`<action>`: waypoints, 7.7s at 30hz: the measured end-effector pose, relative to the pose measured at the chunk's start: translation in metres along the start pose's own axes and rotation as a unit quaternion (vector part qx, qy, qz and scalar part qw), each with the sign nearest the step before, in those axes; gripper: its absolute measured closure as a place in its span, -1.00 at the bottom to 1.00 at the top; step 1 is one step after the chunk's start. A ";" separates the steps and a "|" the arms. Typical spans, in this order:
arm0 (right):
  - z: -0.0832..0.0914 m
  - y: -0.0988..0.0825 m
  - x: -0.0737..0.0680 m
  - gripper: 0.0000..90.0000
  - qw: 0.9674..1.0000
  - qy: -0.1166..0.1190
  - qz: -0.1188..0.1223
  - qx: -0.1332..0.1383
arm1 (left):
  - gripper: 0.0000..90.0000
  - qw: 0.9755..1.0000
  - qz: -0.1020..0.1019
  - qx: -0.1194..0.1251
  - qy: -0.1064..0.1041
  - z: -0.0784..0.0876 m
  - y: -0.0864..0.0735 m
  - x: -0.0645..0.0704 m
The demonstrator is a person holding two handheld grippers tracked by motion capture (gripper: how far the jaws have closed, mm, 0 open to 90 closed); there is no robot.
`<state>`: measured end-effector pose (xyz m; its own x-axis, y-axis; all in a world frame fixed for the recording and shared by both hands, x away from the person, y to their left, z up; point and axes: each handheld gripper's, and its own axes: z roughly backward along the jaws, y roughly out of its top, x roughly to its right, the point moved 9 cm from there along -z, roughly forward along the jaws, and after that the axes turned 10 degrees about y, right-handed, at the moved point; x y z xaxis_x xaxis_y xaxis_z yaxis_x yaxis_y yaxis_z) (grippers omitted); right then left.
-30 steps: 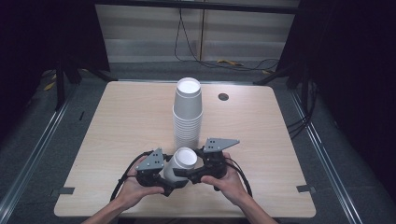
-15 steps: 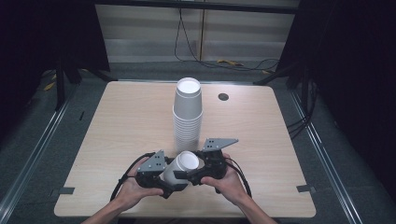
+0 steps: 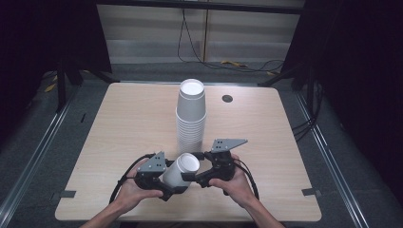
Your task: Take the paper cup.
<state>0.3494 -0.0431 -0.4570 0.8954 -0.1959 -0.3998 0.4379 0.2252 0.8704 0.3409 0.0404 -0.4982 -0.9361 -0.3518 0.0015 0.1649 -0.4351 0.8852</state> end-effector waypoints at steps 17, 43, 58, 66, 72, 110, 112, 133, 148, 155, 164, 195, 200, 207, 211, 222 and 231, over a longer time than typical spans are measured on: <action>0.009 -0.006 0.002 -0.62 0.998 -0.020 0.024 -0.055 | -0.67 0.999 0.018 -0.040 0.008 0.003 -0.004 -0.010; 0.031 -0.006 0.008 -0.67 0.996 -0.031 0.024 -0.078 | -0.66 0.993 -0.045 -0.105 0.021 0.000 0.014 -0.025; 0.024 -0.019 0.020 -0.69 0.985 -0.032 0.049 -0.163 | -0.65 0.982 -0.081 -0.169 0.016 -0.011 -0.001 -0.021; 0.024 -0.034 0.022 -0.58 0.977 -0.026 0.053 -0.203 | -0.65 0.979 -0.086 -0.186 0.015 -0.013 -0.006 -0.015; 0.022 -0.036 0.019 -0.65 0.974 -0.020 0.062 -0.219 | -0.65 0.974 -0.110 -0.199 0.013 -0.014 -0.005 -0.006; 0.001 -0.055 0.007 -0.68 0.948 0.022 0.080 -0.308 | -0.65 0.961 -0.145 -0.233 -0.026 -0.027 -0.017 0.019; 0.000 -0.056 0.007 -0.68 0.949 0.030 0.078 -0.303 | -0.65 0.960 -0.148 -0.236 -0.029 -0.028 -0.017 0.021; -0.006 -0.056 0.003 -0.53 0.946 0.046 0.084 -0.309 | -0.65 0.958 -0.160 -0.233 -0.042 -0.027 -0.015 0.026; -0.001 -0.046 0.002 -0.52 0.954 0.026 0.083 -0.288 | -0.70 0.972 -0.148 -0.179 -0.036 -0.024 -0.005 0.019; 0.002 -0.042 0.002 -0.52 0.958 0.024 0.079 -0.276 | -0.71 0.977 -0.149 -0.146 -0.032 -0.016 0.003 0.014; 0.006 -0.038 0.001 -0.52 0.958 0.019 0.081 -0.276 | -0.72 0.980 -0.158 -0.114 -0.030 -0.013 0.008 0.014; 0.026 -0.046 0.013 -0.53 0.961 -0.011 0.065 -0.268 | -0.65 0.998 -0.062 -0.007 -0.012 0.006 0.033 0.000; 0.035 -0.047 0.016 -0.54 0.964 -0.025 0.062 -0.257 | -0.65 0.999 -0.036 0.006 0.002 0.011 0.033 -0.008; 0.042 -0.050 0.023 -0.54 0.970 -0.039 0.051 -0.233 | -0.65 1.000 -0.012 0.017 0.012 0.016 0.030 -0.017; 0.045 -0.047 0.026 -0.54 0.976 -0.040 0.045 -0.211 | -0.66 0.999 0.017 0.042 0.014 0.019 0.034 -0.024; 0.048 -0.038 0.028 -0.54 0.988 -0.025 0.044 -0.147 | -0.66 0.998 0.032 0.059 -0.001 0.013 0.033 -0.026; 0.045 -0.037 0.029 -0.54 0.993 -0.021 0.053 -0.105 | -0.66 0.996 0.032 0.083 0.003 0.016 0.038 -0.025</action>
<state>0.3554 -0.1000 -0.4881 0.9351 -0.1998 -0.2926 0.3524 0.4400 0.8259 0.3655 0.0458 -0.4571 -0.9235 -0.3793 0.0573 0.1692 -0.2685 0.9483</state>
